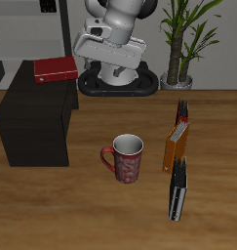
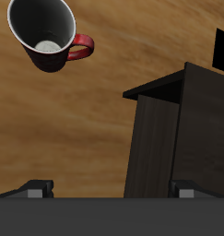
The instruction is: Place the right red book flat on top of the shelf and place the orange book flat on top of the shelf
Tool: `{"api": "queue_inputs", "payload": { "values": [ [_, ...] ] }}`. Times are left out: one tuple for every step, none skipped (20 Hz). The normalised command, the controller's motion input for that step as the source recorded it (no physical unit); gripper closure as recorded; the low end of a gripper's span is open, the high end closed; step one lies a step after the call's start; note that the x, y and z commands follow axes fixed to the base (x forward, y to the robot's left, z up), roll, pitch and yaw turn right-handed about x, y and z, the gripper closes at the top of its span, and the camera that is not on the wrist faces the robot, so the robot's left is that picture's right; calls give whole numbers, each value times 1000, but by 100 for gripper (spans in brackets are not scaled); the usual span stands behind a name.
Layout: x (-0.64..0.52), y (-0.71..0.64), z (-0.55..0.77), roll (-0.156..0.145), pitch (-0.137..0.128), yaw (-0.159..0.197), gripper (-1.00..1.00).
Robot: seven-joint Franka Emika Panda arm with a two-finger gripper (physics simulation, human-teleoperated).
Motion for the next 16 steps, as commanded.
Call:
{"api": "queue_inputs", "payload": {
  "values": [
    [221, 630, 26, 147, -93, -8, -100],
    [181, 313, -61, 77, 33, -38, -100],
    [309, 589, 26, 85, 20, -51, -100],
    [330, 619, 59, 49, -82, 14, -100],
    [279, 541, 8, 77, 17, -40, -100],
    [221, 493, 54, 124, -11, -47, -100],
    [278, 511, 62, 77, -55, -10, -100],
    [236, 507, 57, 38, 7, -52, -100],
    [151, 445, 67, 133, -68, 10, -100],
    [315, 590, -80, 92, 54, -79, -100],
    [133, 557, 7, 136, 7, -29, -100],
    [83, 355, -2, 111, -50, 20, -100],
    [206, 626, -61, 62, 20, -49, -100],
    [57, 216, -52, 40, 9, -16, -100],
    [10, 426, -200, 76, 72, -75, -100],
    [-94, 514, -76, 62, 7, -36, -100]
  ]
}}
